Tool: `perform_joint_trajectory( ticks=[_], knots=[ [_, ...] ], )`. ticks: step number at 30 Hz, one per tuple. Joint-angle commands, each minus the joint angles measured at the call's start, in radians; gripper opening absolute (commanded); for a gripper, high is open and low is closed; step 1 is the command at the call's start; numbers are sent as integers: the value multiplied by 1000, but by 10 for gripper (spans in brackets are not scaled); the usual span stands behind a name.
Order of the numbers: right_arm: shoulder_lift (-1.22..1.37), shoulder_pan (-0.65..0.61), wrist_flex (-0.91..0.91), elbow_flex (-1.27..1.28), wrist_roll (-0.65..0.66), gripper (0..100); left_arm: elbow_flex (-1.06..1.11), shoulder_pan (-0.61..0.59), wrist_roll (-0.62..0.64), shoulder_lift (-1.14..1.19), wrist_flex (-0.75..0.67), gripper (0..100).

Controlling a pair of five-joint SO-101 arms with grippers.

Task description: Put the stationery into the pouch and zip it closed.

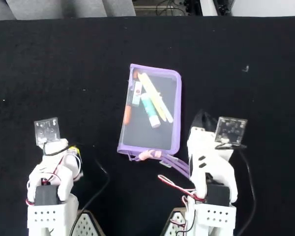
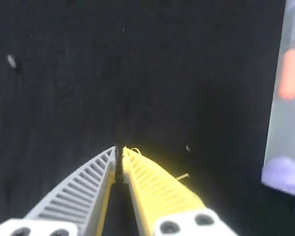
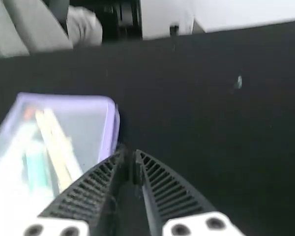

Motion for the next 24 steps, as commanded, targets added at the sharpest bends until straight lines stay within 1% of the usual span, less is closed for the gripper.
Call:
perform_joint_trajectory(
  ticks=[1, 3, 5, 19, 24],
  knots=[
    [-62, 20, 114, -2, 117, 15, 25, -4, 5, 3, 91, 31],
    [-62, 20, 195, -2, 180, 15, 25, -5, 5, 3, 143, 32],
    [-62, 18, 247, -2, 213, 15, 25, -7, 5, 2, 144, 31],
    [-62, 20, 574, -2, 222, 15, 25, -4, 5, 3, 160, 30],
    [-62, 25, 577, -2, 222, 12, 25, -4, 5, 3, 160, 30]
  ],
)
